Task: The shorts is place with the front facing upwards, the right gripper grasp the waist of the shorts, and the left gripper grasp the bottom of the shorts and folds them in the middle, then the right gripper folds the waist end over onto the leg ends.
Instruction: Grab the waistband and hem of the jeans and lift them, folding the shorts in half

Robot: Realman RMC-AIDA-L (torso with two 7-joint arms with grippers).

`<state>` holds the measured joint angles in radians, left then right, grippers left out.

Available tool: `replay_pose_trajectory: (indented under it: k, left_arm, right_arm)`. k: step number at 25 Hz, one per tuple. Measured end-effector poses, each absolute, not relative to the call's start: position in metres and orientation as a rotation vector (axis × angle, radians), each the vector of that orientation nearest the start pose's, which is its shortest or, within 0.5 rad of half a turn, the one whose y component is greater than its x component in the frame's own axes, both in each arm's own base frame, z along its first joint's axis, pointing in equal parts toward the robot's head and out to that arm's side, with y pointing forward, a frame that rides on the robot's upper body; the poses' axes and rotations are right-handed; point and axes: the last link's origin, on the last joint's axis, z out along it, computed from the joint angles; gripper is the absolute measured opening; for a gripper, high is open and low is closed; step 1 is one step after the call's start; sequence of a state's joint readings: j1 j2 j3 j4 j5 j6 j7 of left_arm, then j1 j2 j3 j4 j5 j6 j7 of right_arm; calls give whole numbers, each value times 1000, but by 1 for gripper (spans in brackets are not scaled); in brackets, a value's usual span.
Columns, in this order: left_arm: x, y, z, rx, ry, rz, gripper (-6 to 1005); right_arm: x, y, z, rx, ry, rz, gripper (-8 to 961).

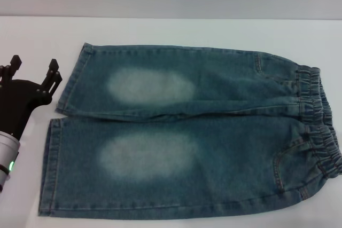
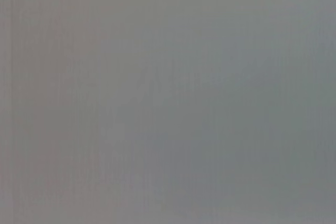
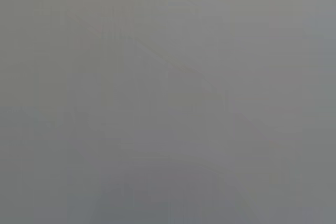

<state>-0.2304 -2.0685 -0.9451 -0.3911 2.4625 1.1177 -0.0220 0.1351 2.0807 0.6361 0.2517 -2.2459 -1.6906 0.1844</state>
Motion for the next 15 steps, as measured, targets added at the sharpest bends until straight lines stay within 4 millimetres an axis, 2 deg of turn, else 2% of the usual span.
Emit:
replay_pose_trajectory:
  k: [9, 15]
  left_arm:
    - [-337, 290, -26, -1602, -545, -642, 808]
    - [-334, 290, -28, -1616, -577, -682, 807]
  right_arm:
    - [316, 232, -8, -1535, 386, 1006, 822]
    - [313, 226, -10, -1519, 426, 1057, 823]
